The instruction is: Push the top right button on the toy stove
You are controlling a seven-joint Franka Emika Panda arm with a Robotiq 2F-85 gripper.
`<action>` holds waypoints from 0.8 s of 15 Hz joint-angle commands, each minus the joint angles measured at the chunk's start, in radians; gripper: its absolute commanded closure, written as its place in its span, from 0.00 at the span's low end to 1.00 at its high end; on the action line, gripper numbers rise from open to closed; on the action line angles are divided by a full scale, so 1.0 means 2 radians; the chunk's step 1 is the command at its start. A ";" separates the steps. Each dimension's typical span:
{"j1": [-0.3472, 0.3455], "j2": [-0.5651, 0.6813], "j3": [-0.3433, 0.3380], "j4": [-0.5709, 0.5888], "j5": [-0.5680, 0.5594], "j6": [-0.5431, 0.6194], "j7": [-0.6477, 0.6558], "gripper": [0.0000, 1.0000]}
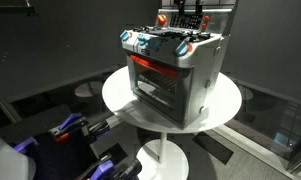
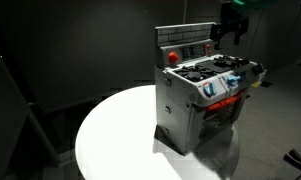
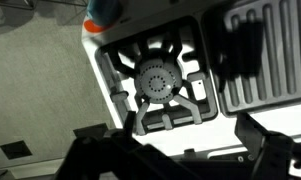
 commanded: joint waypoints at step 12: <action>-0.001 -0.167 0.046 -0.187 0.035 -0.063 -0.039 0.00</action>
